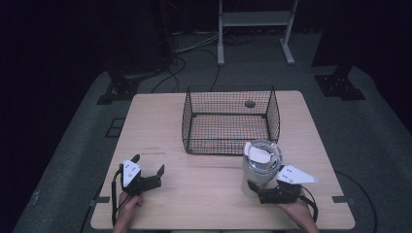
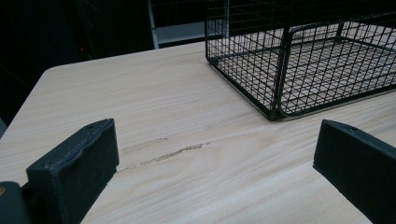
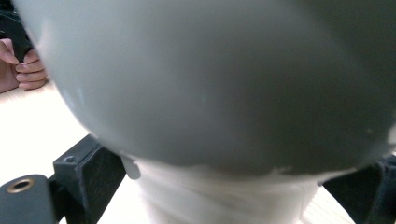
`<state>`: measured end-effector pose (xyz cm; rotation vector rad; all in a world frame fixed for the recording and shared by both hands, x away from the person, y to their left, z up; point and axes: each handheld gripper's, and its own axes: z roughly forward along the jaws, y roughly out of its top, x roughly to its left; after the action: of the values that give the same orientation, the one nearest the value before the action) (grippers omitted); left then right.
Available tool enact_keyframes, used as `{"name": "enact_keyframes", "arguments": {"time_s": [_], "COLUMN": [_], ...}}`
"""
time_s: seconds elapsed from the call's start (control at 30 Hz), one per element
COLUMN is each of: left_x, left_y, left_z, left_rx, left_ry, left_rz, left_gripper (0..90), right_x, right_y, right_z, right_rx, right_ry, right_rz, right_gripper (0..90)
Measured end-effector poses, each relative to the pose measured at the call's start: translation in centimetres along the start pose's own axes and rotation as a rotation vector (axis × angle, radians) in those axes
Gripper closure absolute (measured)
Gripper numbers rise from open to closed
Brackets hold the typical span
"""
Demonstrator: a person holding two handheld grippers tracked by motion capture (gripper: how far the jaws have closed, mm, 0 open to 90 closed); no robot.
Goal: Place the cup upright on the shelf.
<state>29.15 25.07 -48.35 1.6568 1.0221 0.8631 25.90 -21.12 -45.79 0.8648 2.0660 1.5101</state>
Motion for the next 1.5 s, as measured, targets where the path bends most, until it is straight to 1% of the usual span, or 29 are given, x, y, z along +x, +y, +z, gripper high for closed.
{"name": "enact_keyframes", "arguments": {"time_s": [0.37,0.67,0.77,0.87,0.93,0.97,1.17,1.33,1.47,1.5], "left_x": [0.0,0.0,0.1,0.1,0.1,0.0,0.0,0.0,0.0,0.0], "left_y": [0.0,0.0,0.0,0.0,0.0,0.0,0.0,0.0,0.0,0.0], "left_z": [0.0,0.0,0.0,0.0,0.0,0.0,0.0,-0.1,-0.1,-0.1], "left_rx": [-0.001,-0.003,-0.003,-0.004,-0.003,-0.002,-0.002,-0.002,-0.002,-0.002], "left_ry": [0.001,0.000,-0.001,-0.001,-0.001,0.000,0.000,0.000,0.000,0.000], "left_rz": [-0.003,-0.005,-0.006,-0.006,-0.006,-0.005,-0.005,-0.007,-0.007,-0.007], "left_gripper": [0.0,0.0,0.0,0.0,0.0,0.0,0.0,0.0,0.0,0.0], "right_x": [0.1,0.4,0.4,0.4,0.4,0.4,0.2,-0.1,-0.2,-0.2], "right_y": [0.1,-0.1,0.0,0.1,0.3,0.6,2.5,4.4,5.8,5.8], "right_z": [0.5,0.4,0.3,0.2,0.1,0.0,-0.2,-0.1,0.4,0.4], "right_rx": [-0.028,-0.044,-0.036,-0.045,-0.050,-0.059,-0.092,-0.097,-0.096,-0.096], "right_ry": [-0.015,-0.023,-0.017,0.008,0.014,0.017,0.032,0.035,0.048,0.048], "right_rz": [-0.011,-0.023,-0.028,-0.007,-0.002,-0.012,-0.018,-0.037,-0.048,-0.048], "right_gripper": [7.7,8.6,8.7,8.7,8.7,8.7,8.7,8.7,8.7,8.7]}}
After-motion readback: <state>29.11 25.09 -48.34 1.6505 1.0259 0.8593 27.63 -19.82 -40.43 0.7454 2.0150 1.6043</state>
